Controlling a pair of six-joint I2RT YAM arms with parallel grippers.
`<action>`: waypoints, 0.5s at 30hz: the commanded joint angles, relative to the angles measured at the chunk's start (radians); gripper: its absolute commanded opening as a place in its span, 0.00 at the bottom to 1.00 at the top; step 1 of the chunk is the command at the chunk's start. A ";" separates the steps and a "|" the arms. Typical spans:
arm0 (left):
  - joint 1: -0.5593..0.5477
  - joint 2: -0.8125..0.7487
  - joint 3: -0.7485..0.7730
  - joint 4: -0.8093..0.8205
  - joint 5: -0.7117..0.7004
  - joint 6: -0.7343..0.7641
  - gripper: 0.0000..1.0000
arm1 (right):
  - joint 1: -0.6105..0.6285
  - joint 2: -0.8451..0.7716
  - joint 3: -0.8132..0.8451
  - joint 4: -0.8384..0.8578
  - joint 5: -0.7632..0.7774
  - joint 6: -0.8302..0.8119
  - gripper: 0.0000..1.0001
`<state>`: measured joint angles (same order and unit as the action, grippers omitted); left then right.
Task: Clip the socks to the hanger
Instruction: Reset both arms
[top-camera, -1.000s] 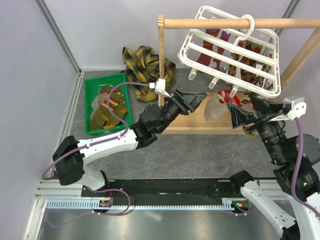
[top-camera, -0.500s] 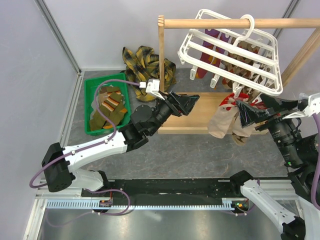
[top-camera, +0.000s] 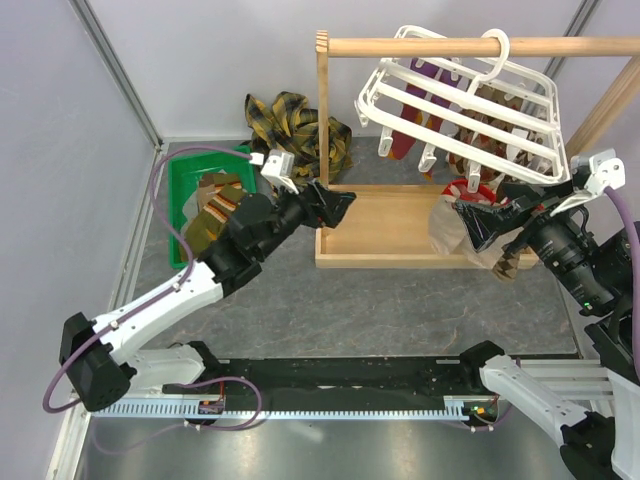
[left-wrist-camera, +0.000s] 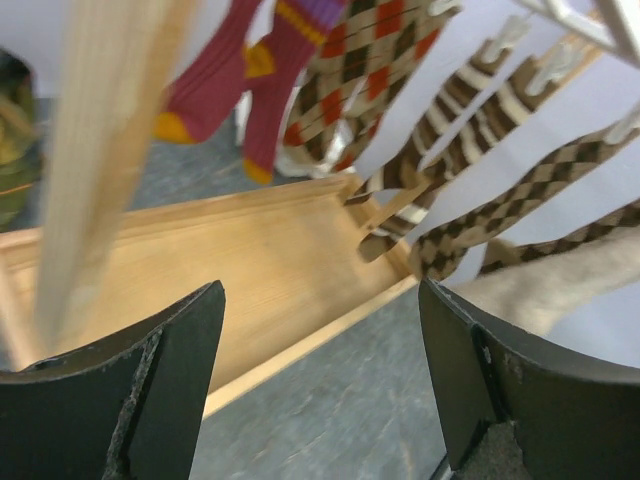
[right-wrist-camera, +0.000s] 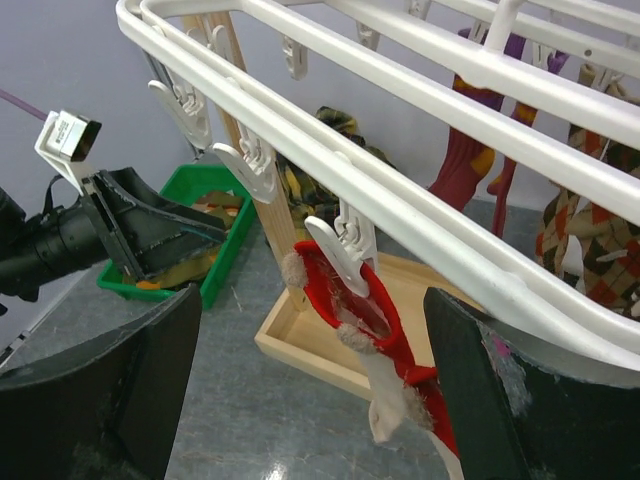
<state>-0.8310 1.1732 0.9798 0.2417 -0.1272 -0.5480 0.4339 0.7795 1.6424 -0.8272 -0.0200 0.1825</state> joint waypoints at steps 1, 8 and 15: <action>0.110 -0.075 0.013 -0.125 0.159 0.072 0.85 | -0.003 0.014 0.065 -0.098 0.054 -0.009 0.98; 0.204 -0.171 0.060 -0.332 0.207 0.183 0.85 | -0.003 -0.003 0.042 -0.206 0.104 0.015 0.98; 0.227 -0.290 -0.003 -0.358 0.101 0.313 0.85 | -0.003 -0.008 0.031 -0.276 0.095 0.034 0.98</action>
<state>-0.6090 0.9501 0.9962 -0.0990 0.0284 -0.3649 0.4339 0.7822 1.6768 -1.0428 0.0502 0.1917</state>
